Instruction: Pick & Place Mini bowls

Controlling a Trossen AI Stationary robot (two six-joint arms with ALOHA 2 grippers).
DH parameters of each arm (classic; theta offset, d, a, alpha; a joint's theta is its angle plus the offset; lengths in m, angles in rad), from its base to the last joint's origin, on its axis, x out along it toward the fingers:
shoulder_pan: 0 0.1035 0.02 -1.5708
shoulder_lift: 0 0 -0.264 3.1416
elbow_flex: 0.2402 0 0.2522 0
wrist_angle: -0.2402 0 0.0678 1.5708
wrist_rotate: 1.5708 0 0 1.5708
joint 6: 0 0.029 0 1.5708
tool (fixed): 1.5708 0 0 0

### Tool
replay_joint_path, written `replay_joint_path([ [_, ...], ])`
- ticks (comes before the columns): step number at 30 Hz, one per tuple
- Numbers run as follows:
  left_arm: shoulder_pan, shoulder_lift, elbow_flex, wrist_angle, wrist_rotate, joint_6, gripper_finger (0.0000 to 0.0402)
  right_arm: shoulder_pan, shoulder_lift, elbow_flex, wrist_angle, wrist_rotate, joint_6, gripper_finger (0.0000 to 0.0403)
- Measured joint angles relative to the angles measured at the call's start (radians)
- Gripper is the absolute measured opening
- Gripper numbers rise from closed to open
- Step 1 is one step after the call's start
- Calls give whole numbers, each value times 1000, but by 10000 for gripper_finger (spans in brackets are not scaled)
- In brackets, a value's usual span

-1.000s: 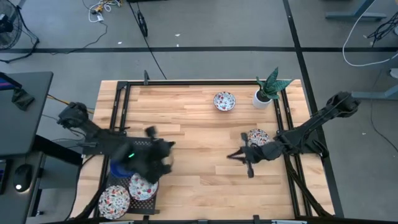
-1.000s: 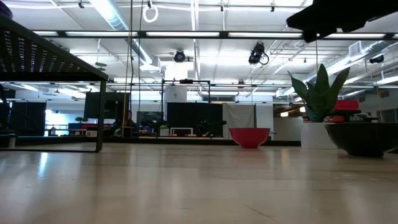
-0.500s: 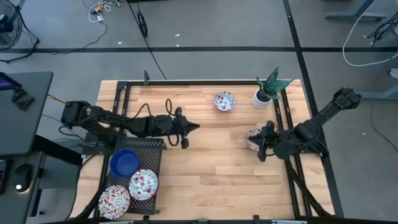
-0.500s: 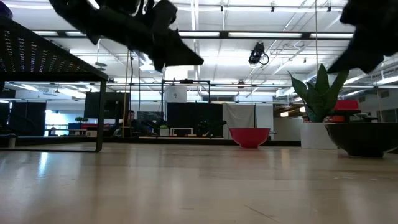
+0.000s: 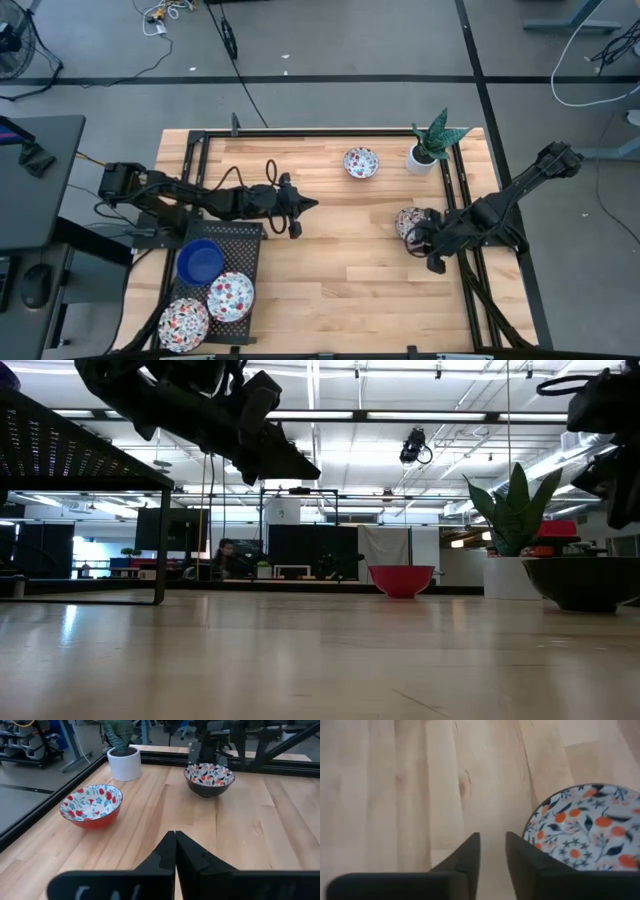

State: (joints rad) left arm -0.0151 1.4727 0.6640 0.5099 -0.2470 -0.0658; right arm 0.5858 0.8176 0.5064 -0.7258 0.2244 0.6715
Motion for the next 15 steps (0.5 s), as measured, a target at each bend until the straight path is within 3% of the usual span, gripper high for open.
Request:
replay_joint_path([
  [6, 0, 0, 0, -1, 0, 1, 5, -2, 97, 0, -4, 120, -97, 158],
  [15, 0, 0, 0, -8, -2, 3, 5, -2, 243, 0, 9, 184, -99, 159],
])
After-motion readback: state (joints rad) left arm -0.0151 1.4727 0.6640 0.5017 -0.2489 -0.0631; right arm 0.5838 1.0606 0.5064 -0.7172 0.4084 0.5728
